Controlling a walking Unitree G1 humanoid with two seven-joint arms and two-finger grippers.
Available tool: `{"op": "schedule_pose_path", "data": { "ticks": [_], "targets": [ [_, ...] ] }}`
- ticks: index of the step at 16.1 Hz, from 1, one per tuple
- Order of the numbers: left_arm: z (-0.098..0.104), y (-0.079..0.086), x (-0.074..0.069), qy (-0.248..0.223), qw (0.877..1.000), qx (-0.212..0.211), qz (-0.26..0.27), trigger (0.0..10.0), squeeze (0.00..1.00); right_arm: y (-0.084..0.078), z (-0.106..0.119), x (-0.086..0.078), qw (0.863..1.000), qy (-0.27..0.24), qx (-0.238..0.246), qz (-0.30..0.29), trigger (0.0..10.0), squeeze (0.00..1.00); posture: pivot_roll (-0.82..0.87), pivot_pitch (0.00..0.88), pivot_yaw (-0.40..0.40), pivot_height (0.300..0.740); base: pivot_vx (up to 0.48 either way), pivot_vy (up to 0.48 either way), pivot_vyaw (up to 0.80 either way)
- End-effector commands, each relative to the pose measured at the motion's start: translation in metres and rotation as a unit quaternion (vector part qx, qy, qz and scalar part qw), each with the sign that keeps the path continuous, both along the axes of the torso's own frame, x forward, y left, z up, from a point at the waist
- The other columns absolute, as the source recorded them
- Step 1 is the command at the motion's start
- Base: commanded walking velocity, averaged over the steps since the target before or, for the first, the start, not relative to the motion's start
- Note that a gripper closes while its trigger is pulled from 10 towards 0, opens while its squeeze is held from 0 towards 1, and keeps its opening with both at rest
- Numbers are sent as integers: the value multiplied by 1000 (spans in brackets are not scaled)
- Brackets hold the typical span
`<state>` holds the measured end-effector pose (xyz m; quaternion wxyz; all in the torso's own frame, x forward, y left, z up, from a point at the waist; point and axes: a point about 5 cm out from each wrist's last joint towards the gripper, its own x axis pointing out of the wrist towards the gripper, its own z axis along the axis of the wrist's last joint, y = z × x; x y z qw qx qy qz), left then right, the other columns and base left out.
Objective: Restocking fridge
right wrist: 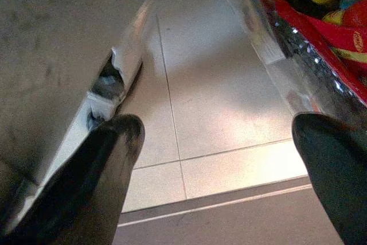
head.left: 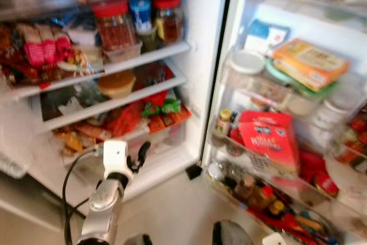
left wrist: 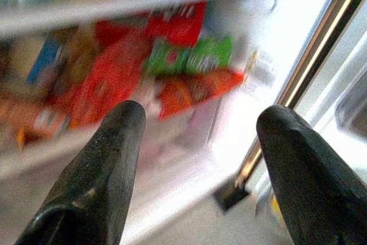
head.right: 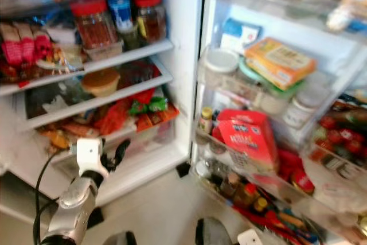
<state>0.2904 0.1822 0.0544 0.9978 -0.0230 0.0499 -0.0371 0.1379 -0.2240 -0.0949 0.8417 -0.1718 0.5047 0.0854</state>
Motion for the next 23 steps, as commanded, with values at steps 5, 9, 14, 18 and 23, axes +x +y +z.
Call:
{"op": "schedule_pose_path", "data": {
  "ticks": [5,9,14,18,23],
  "targets": [
    [-65,22,-29,174,984,6,42,10000,0,7,-1,2,1000,1,14,2,10000,0,-142,103,54,643,-53,0,0],
    [-105,23,-63,305,951,43,32,10000,0,9,-1,3,1000,0,20,-8,10000,0,-136,105,60,643,0,0,0],
    [-124,25,-89,366,927,56,48,10000,0,11,-3,-2,998,2,35,-54,10000,0,-148,127,70,643,0,267,0],
    [-123,24,-85,364,928,37,67,10000,0,11,-4,-5,998,9,37,-59,10000,0,-125,145,70,643,0,335,0],
    [-125,25,-89,374,924,43,65,10000,0,13,-5,-4,995,3,46,-86,10000,0,-139,155,84,643,0,335,0]
  ]
}}
